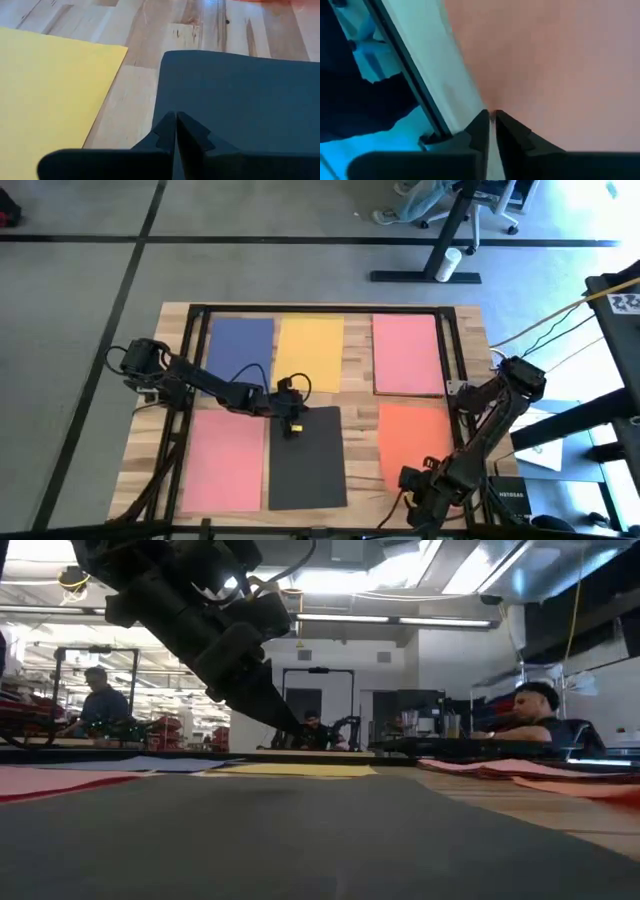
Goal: Organize paper
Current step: Move the orange paper to the bottom right of the table
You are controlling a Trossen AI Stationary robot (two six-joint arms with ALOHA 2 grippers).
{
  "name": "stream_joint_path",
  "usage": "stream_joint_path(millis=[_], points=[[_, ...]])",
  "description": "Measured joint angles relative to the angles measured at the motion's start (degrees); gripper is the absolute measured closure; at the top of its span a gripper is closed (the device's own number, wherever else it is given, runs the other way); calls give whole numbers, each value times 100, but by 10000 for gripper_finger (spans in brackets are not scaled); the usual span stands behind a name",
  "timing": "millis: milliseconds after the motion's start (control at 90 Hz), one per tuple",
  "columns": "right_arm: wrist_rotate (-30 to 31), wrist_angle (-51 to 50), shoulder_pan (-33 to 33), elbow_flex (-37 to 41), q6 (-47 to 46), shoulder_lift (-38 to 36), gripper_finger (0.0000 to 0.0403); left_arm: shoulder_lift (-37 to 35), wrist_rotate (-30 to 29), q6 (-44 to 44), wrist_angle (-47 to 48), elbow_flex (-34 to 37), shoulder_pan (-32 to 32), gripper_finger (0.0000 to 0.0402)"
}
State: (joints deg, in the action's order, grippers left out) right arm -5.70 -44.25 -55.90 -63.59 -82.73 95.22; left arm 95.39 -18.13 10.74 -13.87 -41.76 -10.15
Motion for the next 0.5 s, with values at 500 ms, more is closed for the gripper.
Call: stream_joint_path(millis=[500], points=[[1221,-27,149,135,-240,194,350,0,0,52,-4,0,0,402]])
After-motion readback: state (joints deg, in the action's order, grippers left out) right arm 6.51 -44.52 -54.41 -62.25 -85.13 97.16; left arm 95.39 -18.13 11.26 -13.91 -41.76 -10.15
